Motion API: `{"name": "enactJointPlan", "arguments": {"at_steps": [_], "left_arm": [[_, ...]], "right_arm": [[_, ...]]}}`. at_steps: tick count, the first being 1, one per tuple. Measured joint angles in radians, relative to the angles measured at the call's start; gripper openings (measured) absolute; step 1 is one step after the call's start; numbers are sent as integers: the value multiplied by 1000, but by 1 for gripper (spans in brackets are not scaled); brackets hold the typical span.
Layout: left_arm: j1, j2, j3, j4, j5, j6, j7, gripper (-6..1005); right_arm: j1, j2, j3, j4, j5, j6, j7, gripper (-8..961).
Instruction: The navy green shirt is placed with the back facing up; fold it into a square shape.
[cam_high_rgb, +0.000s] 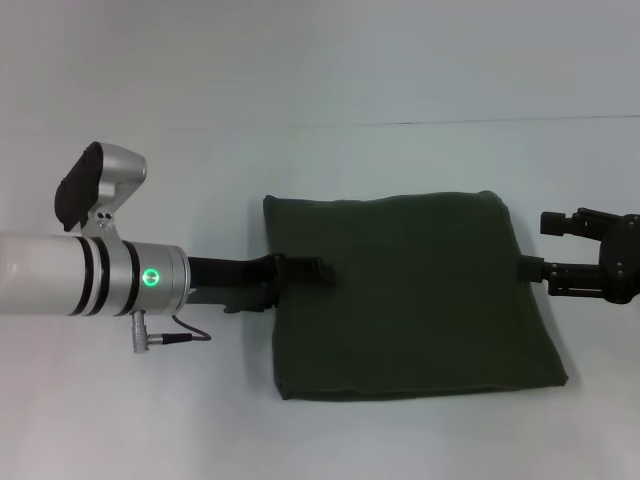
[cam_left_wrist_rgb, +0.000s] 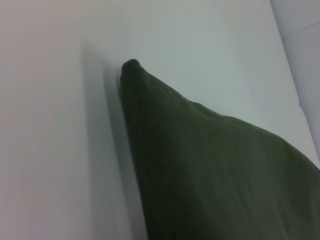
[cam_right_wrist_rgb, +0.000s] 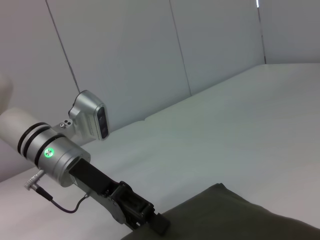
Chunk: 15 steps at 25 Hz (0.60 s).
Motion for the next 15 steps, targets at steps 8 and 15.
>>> {"name": "enactJointPlan", "arguments": {"at_steps": [8,15], "left_arm": [[11,0,-8,1,-7,-25,9,829],[12,4,-9,1,-8,-24,11,455]], "right_arm": [[-3,0,0,0,1,-1,0,926],[-2,0,1,0,1,0,0,926]]}}
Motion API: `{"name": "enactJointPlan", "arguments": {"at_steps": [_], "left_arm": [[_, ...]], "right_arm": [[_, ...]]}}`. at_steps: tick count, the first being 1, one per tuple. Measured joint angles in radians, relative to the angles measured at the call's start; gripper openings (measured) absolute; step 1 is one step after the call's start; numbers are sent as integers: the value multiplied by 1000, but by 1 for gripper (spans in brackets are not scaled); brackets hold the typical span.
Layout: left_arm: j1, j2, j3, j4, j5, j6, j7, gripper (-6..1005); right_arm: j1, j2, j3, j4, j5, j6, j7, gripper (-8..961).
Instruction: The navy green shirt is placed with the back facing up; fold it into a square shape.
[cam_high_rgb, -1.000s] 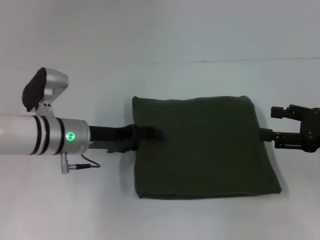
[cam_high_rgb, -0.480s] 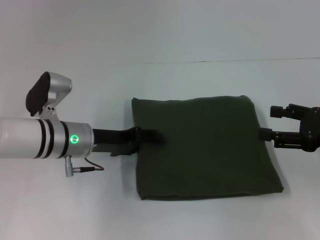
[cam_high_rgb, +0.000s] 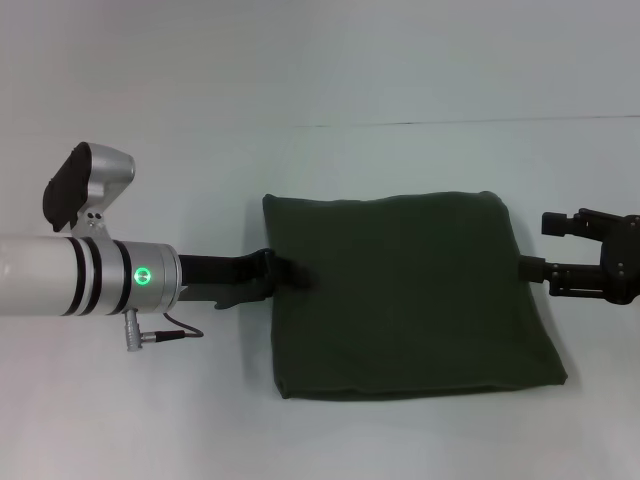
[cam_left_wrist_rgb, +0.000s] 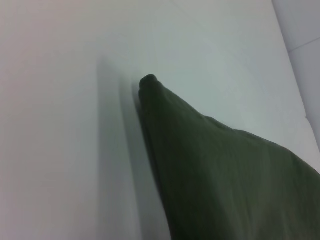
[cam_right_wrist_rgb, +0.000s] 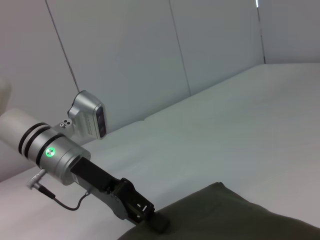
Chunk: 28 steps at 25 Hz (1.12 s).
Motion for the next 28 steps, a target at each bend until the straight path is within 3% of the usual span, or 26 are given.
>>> {"name": "enactJointPlan", "arguments": {"at_steps": [6,11,19,28], "left_arm": [[1,5,3,3,3,8,1,213],[8,45,-4,5,0,52,-1,122],[13,117,-15,19,17,137,-14,133],[22,116,-18,57,82,136,-52,146]], "right_arm": [[0,0,5,0,1,0,0,927],[0,0,6,0,1,0,0,927],[0,0,8,0,2,0,1,927],[2,6,8,0,-1,-1,7,926]]}}
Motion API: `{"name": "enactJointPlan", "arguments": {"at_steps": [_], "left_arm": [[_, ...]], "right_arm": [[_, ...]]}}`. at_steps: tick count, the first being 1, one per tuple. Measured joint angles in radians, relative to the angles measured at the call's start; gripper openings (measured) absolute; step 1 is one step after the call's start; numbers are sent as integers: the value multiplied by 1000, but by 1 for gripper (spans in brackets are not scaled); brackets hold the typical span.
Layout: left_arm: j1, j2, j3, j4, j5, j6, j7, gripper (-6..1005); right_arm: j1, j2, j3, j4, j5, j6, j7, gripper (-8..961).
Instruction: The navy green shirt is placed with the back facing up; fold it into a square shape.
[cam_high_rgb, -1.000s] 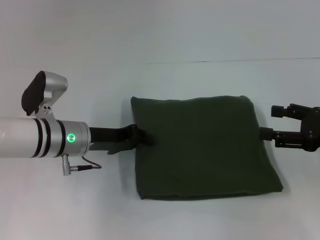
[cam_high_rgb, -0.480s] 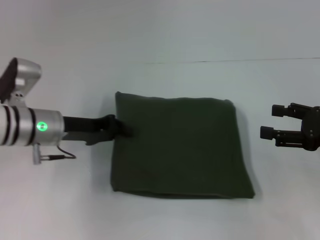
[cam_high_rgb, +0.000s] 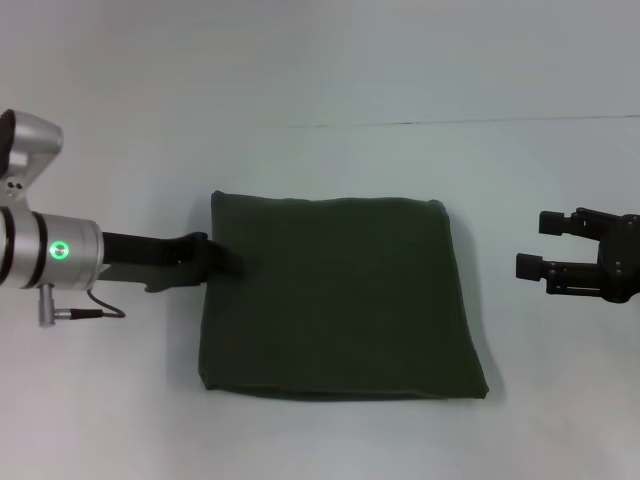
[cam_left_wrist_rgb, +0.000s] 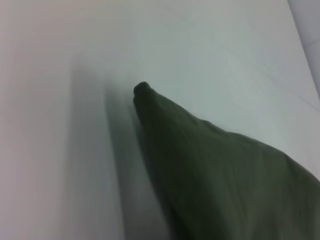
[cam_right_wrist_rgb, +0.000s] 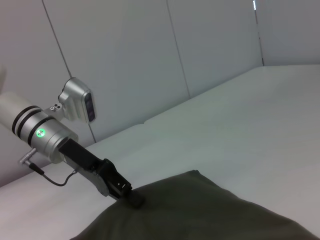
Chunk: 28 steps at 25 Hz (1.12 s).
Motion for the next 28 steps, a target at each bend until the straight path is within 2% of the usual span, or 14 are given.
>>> {"name": "enactJointPlan", "arguments": {"at_steps": [2,7,10,13,15,17,20,25,28], "left_arm": [[13,-4,-14,25,-3,1,9,149],[62,-18,-78,114,-10,48,92,377],[99,-25,-117,174,-33,88,207,496],[143,-35,-166,225,-114,205,472,615],[171,-40,-196,221,-196,358,740,658],[191,-41,-216,189,-264,503,992,700],[198,-41,-218,157,-282,583,1149,764],[211,-48,-203,105,-267,603,1341,872],[219,-48,-203,107,-252,597,1396,942]], "right_arm": [[1,3,0,0,-1,0,1,926],[5,11,0,0,-2,9,5,926],[11,18,0,0,1,22,5,926],[28,20,1,0,2,31,12,926],[48,20,1,0,3,29,19,927],[77,13,-7,6,3,15,15,928],[126,-6,-58,32,-3,-13,-16,929],[202,-36,-130,95,-6,-33,-100,927],[225,-41,-153,105,-7,-52,-134,925]]}}
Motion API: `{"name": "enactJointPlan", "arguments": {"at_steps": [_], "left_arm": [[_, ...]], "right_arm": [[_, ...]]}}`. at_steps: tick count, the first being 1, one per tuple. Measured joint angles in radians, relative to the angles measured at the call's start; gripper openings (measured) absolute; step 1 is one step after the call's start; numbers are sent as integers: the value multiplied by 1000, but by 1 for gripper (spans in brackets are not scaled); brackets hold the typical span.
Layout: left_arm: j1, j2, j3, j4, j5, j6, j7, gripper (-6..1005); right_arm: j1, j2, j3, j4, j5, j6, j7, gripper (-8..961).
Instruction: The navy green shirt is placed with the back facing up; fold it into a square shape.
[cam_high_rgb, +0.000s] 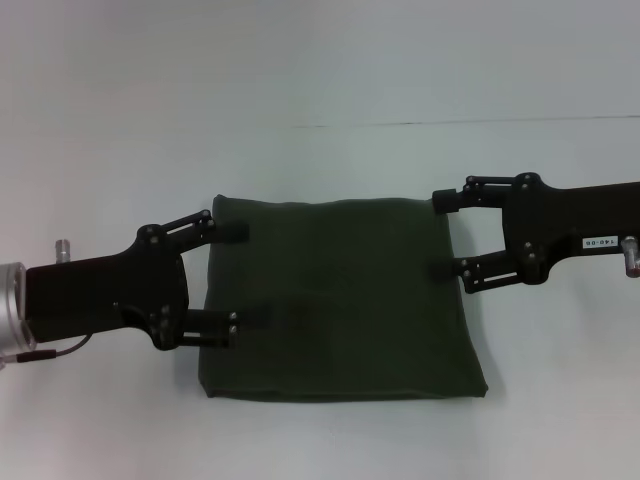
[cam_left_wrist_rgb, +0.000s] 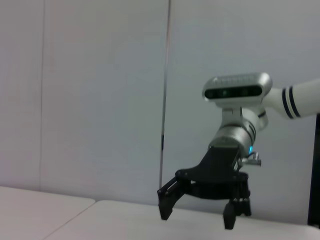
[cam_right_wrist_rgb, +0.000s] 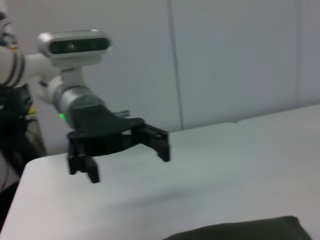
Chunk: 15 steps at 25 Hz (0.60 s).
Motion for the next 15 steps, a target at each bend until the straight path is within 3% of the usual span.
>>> {"name": "enactJointPlan", "arguments": {"at_steps": [15], "left_arm": [[-13,9,-3,21,44,0,29,965]], "right_arm": [[-5,10,-11,-2,0,-32,-58,924]]}}
